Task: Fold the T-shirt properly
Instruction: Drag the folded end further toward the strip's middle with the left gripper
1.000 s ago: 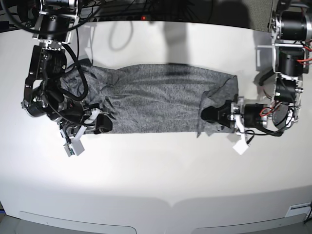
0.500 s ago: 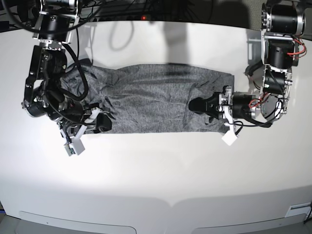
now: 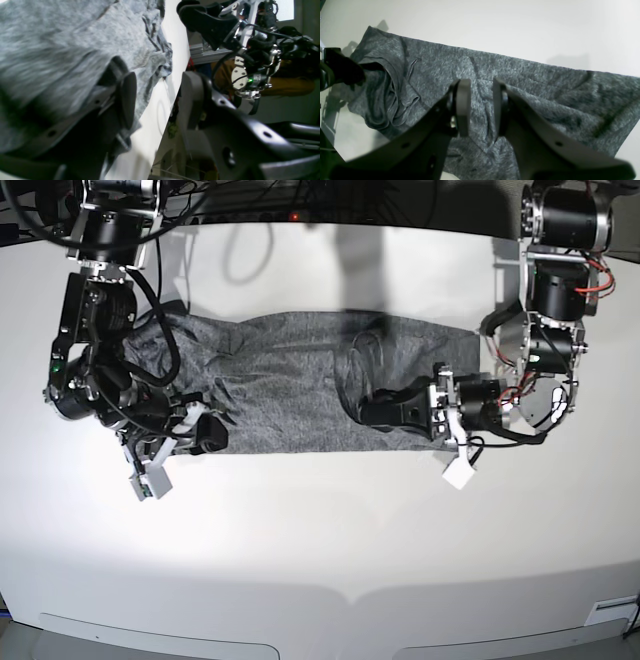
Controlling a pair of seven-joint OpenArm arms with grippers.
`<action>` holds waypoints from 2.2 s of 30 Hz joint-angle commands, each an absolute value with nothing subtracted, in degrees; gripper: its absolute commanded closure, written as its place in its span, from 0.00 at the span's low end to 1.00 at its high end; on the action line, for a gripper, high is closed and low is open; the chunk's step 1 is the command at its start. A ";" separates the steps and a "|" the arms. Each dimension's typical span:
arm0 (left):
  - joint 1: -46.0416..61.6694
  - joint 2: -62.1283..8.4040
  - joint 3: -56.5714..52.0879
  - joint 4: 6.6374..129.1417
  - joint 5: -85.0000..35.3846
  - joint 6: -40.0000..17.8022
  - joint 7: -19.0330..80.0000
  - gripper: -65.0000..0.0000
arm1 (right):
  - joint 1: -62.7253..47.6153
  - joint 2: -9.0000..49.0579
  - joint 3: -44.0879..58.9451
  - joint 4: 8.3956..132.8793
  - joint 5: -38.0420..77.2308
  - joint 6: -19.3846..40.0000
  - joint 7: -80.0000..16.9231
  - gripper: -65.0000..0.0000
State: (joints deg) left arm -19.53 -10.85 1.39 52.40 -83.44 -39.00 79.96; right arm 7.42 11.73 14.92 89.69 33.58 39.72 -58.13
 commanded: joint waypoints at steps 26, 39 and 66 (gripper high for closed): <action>-22.44 -12.60 1.10 53.36 -73.38 -40.00 80.00 0.56 | 8.56 12.03 15.05 90.74 34.72 40.00 -56.82 0.75; -25.98 -4.51 1.10 53.36 -64.95 -40.00 73.67 0.56 | 8.58 12.05 15.05 90.74 34.72 40.00 -56.80 0.75; -24.75 -12.23 1.10 53.36 -65.71 -40.00 78.04 0.56 | 8.56 12.03 15.05 90.74 34.72 40.00 -56.82 0.75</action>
State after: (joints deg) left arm -22.94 -11.86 1.23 52.40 -64.36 -39.59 78.39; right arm 7.42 11.60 14.92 89.69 33.58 39.72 -57.98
